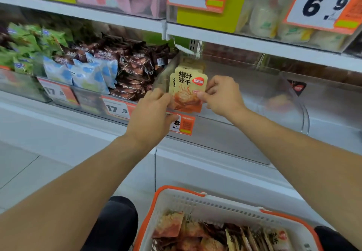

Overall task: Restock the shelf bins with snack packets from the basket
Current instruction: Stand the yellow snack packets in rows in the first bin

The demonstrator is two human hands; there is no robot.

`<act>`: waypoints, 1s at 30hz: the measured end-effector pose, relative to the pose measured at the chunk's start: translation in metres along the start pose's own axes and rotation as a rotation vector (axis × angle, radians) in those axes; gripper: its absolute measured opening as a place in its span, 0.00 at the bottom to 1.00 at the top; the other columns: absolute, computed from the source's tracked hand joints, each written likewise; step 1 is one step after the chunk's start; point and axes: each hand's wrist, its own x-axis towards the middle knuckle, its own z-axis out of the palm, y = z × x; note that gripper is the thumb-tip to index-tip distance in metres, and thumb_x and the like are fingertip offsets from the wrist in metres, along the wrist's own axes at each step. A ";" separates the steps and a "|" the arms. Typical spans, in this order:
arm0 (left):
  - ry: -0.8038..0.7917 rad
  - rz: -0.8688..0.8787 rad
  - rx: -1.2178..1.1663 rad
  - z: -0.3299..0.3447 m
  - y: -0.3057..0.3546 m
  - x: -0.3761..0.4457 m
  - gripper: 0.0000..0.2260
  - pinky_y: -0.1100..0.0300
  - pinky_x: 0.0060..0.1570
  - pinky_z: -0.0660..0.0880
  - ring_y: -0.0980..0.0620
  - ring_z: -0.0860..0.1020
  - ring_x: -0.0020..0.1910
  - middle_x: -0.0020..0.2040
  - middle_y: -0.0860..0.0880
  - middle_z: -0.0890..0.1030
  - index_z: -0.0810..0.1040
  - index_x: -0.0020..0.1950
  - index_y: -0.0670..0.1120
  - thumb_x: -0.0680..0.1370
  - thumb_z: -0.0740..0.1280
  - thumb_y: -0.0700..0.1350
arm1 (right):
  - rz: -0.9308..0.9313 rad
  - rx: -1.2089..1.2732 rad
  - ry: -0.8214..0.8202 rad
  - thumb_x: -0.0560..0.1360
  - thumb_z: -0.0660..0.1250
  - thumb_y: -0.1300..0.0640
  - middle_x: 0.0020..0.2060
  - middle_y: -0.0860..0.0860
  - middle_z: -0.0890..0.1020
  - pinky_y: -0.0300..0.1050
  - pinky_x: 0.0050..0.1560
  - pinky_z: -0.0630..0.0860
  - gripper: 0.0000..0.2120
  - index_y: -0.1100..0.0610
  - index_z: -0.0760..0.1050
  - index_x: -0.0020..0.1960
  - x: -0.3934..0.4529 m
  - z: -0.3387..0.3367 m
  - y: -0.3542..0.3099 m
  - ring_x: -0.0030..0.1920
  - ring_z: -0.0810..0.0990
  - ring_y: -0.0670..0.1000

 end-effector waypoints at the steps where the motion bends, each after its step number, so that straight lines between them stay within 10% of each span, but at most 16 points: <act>1: 0.001 -0.002 -0.005 0.000 0.000 0.001 0.12 0.47 0.50 0.73 0.44 0.74 0.51 0.50 0.46 0.76 0.78 0.49 0.44 0.72 0.77 0.46 | 0.053 0.012 -0.039 0.68 0.80 0.59 0.37 0.53 0.85 0.56 0.48 0.82 0.15 0.52 0.74 0.34 0.009 0.009 0.000 0.41 0.85 0.53; 20: 0.039 0.036 0.000 0.006 -0.002 -0.004 0.10 0.52 0.50 0.70 0.47 0.70 0.51 0.50 0.47 0.76 0.76 0.50 0.45 0.75 0.74 0.46 | 0.183 -0.205 -0.061 0.64 0.82 0.45 0.33 0.55 0.85 0.53 0.46 0.83 0.19 0.59 0.79 0.38 0.026 0.022 -0.005 0.37 0.85 0.52; 24: 0.112 0.097 0.073 0.007 -0.001 -0.014 0.11 0.48 0.51 0.72 0.44 0.73 0.52 0.51 0.45 0.77 0.78 0.53 0.44 0.75 0.74 0.46 | 0.030 -0.238 0.040 0.69 0.78 0.52 0.43 0.52 0.84 0.52 0.53 0.80 0.13 0.53 0.75 0.43 0.002 -0.022 -0.007 0.51 0.82 0.57; 30: 0.002 0.212 -0.059 0.014 0.030 -0.044 0.03 0.57 0.38 0.67 0.51 0.73 0.39 0.43 0.52 0.77 0.76 0.46 0.45 0.77 0.70 0.41 | -0.280 0.031 0.143 0.74 0.70 0.63 0.38 0.46 0.80 0.31 0.37 0.71 0.07 0.55 0.75 0.49 -0.120 -0.054 0.015 0.36 0.79 0.47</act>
